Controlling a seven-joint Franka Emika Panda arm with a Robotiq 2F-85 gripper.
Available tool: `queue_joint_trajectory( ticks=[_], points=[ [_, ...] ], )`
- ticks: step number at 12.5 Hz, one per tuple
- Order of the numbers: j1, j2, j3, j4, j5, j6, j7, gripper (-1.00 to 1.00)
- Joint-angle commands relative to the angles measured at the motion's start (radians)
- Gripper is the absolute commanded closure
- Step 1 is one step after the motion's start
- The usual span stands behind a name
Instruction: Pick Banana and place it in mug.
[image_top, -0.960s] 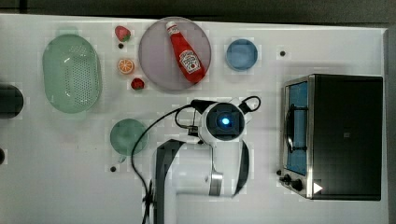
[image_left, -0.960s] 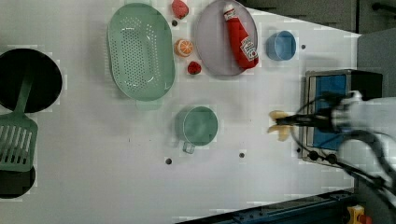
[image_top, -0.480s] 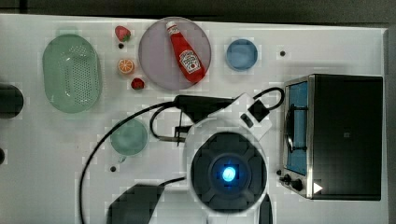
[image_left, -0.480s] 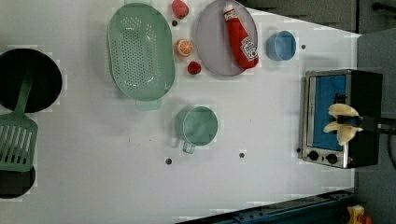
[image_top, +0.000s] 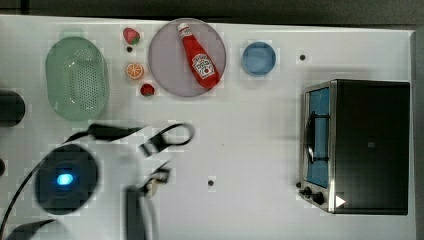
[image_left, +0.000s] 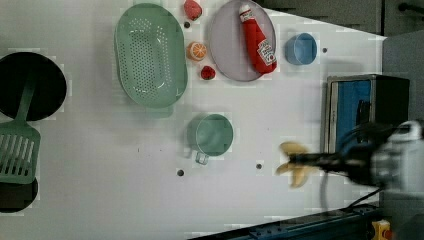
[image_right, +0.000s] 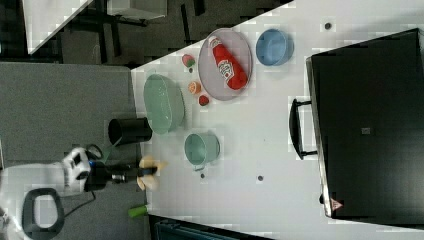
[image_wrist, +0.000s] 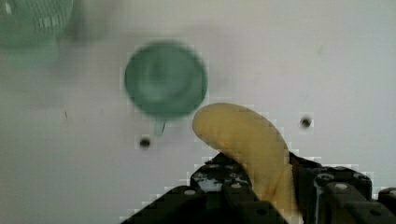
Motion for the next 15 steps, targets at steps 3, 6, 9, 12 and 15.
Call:
queue_joint_trajectory(
  ticks=[3, 6, 9, 12, 15],
  points=[
    [0.006, 0.038, 0.120, -0.104, 0.057, 0.245, 0.356, 0.46],
    [0.006, 0.183, 0.123, -0.118, 0.056, 0.371, 0.415, 0.46],
    [0.006, 0.298, 0.125, -0.112, 0.049, 0.506, 0.416, 0.46],
    [0.003, 0.331, 0.100, -0.112, -0.022, 0.541, 0.486, 0.40],
    [0.004, 0.352, 0.095, -0.122, -0.049, 0.569, 0.527, -0.23]
  ],
)
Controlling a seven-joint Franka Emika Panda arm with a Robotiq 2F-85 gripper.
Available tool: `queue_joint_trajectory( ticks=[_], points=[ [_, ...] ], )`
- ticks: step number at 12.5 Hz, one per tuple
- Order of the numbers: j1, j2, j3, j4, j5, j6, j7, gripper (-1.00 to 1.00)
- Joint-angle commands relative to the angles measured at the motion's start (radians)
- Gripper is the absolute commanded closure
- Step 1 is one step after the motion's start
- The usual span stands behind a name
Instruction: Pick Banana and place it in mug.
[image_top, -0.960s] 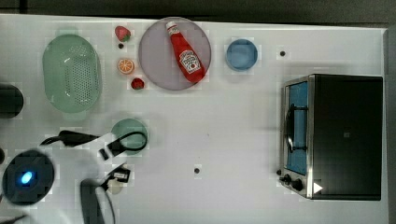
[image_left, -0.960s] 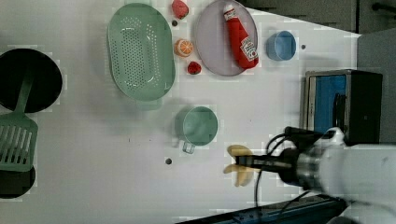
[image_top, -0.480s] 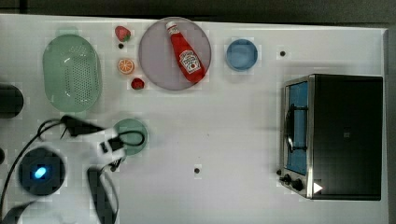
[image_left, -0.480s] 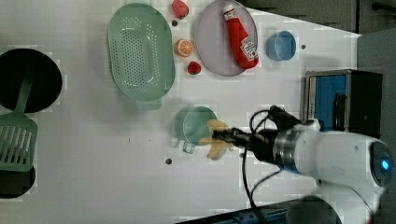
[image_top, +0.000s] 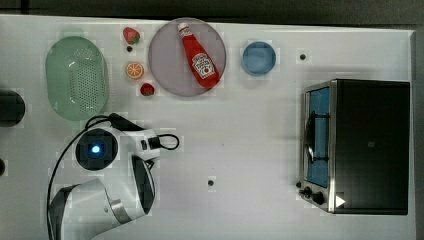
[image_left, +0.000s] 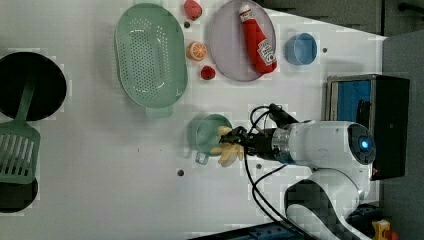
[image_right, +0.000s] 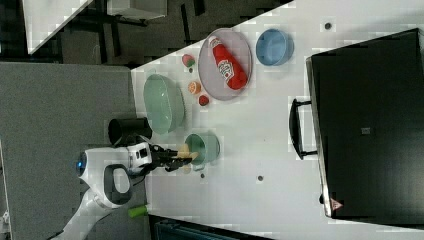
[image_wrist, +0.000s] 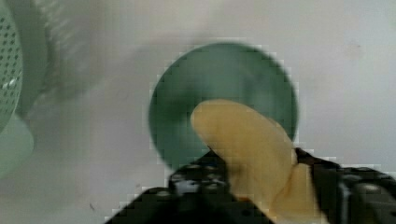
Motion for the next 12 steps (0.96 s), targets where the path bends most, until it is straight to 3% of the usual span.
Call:
queue_joint_trajectory(
  ticks=[1, 3, 6, 12],
  points=[
    [0.007, -0.027, 0.008, -0.003, -0.013, 0.023, 0.090, -0.47],
    [0.007, -0.024, 0.004, -0.001, -0.013, 0.030, 0.090, -1.00],
    [-0.001, -0.067, -0.033, 0.045, 0.005, 0.023, 0.092, -1.00],
    [-0.020, -0.260, -0.228, 0.289, -0.004, -0.441, 0.060, -1.00]
  ],
)
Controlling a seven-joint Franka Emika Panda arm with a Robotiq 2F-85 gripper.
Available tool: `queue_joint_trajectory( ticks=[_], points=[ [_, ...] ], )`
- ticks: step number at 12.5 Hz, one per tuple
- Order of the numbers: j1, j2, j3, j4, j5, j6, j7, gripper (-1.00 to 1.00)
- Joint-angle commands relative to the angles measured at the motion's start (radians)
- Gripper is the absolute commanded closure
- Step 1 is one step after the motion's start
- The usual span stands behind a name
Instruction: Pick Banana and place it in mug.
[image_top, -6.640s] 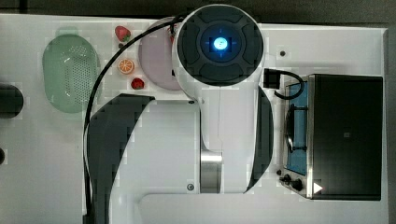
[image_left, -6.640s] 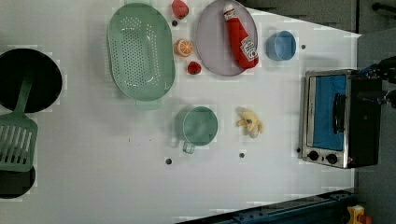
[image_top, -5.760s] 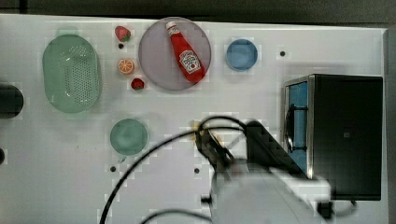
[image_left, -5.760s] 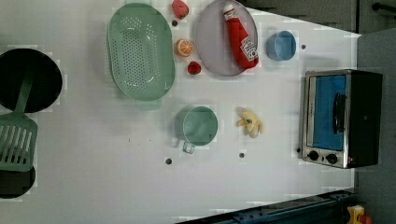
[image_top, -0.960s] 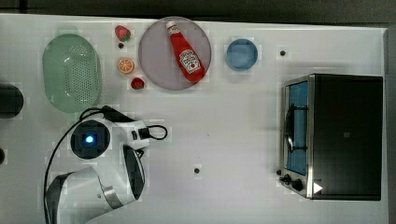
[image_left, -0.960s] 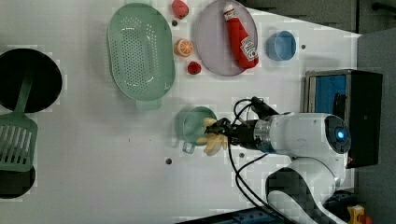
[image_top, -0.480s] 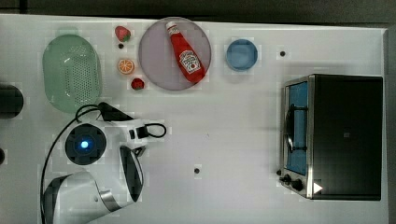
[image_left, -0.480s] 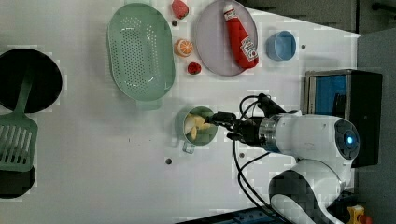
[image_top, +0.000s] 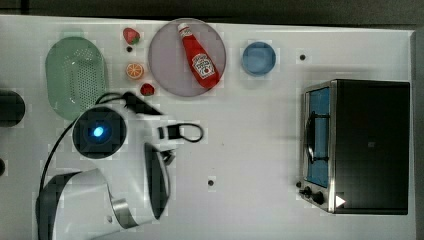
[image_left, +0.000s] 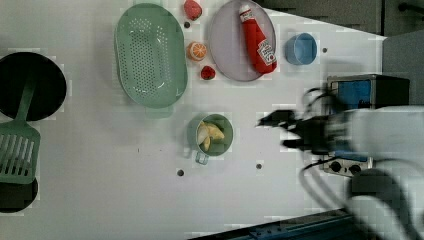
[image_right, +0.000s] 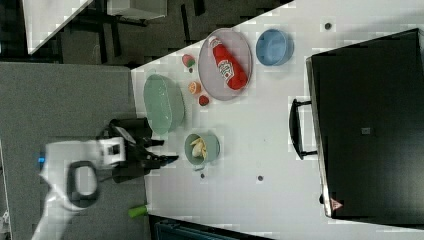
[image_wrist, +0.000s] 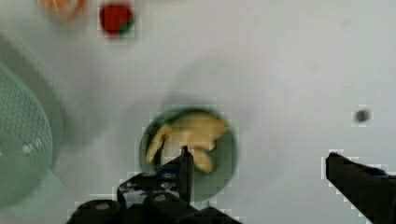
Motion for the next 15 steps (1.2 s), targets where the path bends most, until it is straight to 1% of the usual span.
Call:
queue_joint_trajectory(
  ticks=[1, 3, 5, 6, 8, 15],
  points=[
    [-0.032, -0.093, -0.116, 0.177, -0.002, -0.173, 0.040, -1.00],
    [-0.037, -0.113, -0.182, 0.269, -0.057, -0.294, 0.037, -1.00],
    [-0.041, -0.123, -0.237, 0.333, -0.060, -0.402, 0.037, -1.00],
    [-0.042, -0.127, -0.267, 0.348, -0.058, -0.442, 0.037, -1.00],
    [-0.042, -0.127, -0.304, 0.362, -0.059, -0.426, 0.032, -1.00],
    [-0.041, -0.126, -0.304, 0.355, -0.059, -0.428, 0.026, -1.00]
  ],
)
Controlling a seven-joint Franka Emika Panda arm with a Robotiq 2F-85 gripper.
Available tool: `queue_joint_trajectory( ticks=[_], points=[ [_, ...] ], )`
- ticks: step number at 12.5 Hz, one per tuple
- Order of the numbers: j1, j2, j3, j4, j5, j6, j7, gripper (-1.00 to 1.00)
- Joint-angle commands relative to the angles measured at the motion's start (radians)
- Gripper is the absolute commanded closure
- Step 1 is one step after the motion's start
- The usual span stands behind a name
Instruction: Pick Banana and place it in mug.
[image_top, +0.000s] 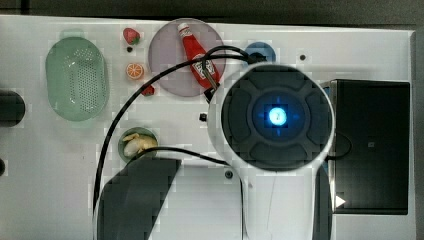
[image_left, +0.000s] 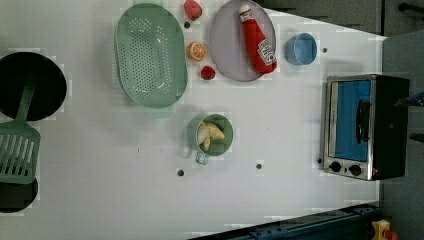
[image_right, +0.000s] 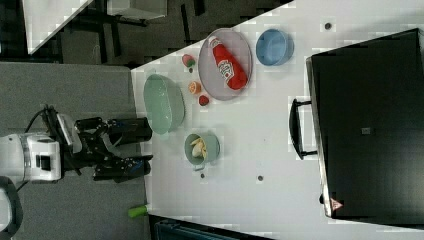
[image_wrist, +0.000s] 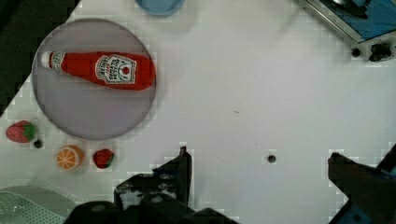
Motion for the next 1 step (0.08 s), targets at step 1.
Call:
queue_joint_trajectory(
  ticks=[1],
  points=[
    [-0.008, -0.022, -0.001, -0.011, 0.017, -0.011, 0.026, -1.00]
  ],
)
